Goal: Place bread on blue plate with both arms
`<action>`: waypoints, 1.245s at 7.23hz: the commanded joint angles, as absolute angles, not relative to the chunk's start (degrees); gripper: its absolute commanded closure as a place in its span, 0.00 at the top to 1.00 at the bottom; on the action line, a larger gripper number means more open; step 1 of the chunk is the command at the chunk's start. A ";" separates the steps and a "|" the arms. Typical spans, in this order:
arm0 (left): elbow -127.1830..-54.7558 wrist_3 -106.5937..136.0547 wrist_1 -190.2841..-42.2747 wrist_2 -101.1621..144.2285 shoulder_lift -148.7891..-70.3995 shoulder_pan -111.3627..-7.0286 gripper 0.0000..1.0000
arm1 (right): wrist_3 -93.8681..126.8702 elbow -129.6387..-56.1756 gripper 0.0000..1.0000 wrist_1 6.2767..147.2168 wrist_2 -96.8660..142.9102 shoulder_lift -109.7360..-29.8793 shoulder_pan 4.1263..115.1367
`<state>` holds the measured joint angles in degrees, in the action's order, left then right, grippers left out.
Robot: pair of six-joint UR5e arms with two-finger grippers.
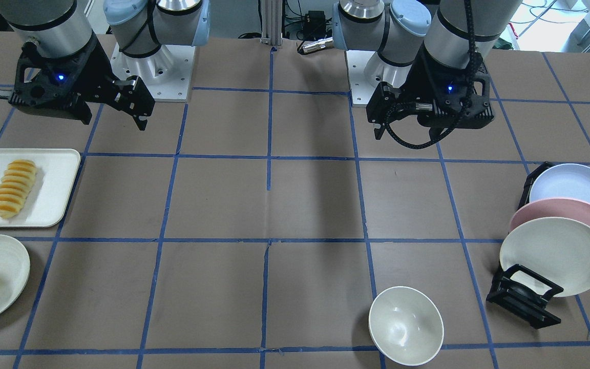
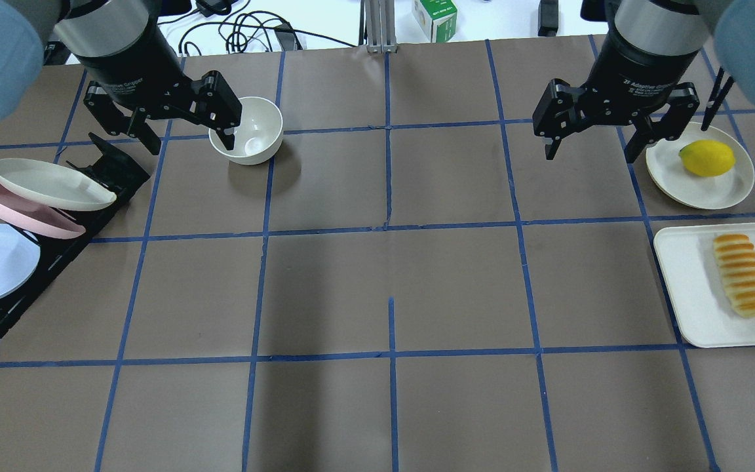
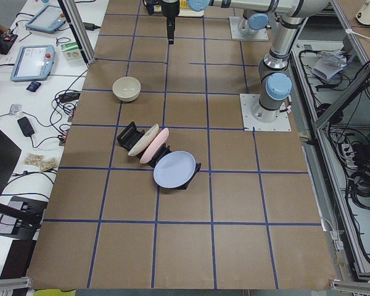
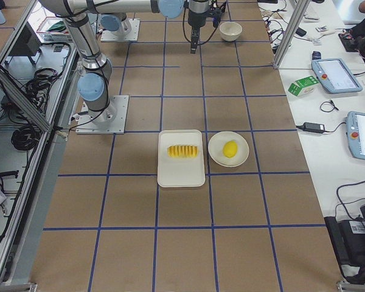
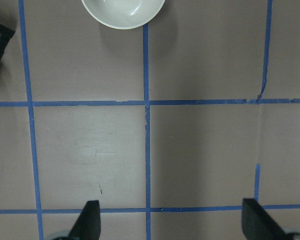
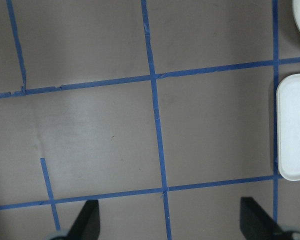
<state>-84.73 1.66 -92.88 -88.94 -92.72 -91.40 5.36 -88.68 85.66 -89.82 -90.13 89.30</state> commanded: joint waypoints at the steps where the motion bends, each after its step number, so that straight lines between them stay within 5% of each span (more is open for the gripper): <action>1: -84.81 1.76 -92.46 -88.86 -92.64 -91.41 1.00 | 5.45 -88.68 1.00 85.69 -89.91 -90.09 89.30; 9: -85.25 -2.00 -92.98 -90.26 -90.62 -86.87 1.00 | 4.49 -90.09 1.00 85.87 -90.87 -89.74 87.55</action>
